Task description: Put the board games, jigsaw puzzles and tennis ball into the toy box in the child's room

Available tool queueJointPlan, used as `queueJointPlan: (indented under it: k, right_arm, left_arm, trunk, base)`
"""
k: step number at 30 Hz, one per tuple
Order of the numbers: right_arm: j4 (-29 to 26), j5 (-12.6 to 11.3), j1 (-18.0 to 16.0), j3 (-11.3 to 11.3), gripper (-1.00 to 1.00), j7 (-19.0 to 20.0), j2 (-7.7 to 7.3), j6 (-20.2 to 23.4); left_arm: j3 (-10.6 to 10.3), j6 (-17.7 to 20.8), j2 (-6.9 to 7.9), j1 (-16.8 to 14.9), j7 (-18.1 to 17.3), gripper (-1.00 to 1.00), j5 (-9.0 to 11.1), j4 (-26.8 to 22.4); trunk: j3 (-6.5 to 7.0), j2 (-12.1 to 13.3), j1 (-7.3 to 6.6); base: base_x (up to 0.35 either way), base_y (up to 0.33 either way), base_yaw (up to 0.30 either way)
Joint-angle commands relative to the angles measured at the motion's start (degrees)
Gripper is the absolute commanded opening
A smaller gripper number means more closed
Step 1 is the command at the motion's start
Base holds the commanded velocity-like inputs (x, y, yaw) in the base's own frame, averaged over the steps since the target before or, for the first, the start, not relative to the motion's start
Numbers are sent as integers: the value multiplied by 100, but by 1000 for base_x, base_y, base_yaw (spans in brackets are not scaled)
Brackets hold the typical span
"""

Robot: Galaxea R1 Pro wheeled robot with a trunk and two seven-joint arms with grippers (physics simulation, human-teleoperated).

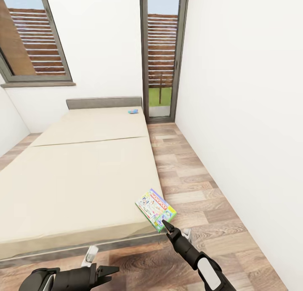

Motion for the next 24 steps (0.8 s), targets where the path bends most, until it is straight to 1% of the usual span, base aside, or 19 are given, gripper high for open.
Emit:
queueJointPlan:
  k: [1, 3, 24]
  right_arm:
    - [1, -33, -3, -29, 100, 12, 6, 52]
    - [1, -32, -3, -28, 100, 12, 6, 51]
    - [1, -31, -3, -27, 100, 12, 6, 51]
  left_arm:
    - [2, 32, 0, -2, -15, 100, 6, 0]
    - [2, 35, 0, -2, -12, 100, 6, 0]
    - [2, 24, -1, -3, -11, 100, 0, 0]
  trunk:
    - [-23, -44, 22]
    - [-59, -124, 66]
    - [-59, -124, 66]
  base:
    - [0, 0, 0]
    - [0, 0, 0]
    - [1, 0, 0]
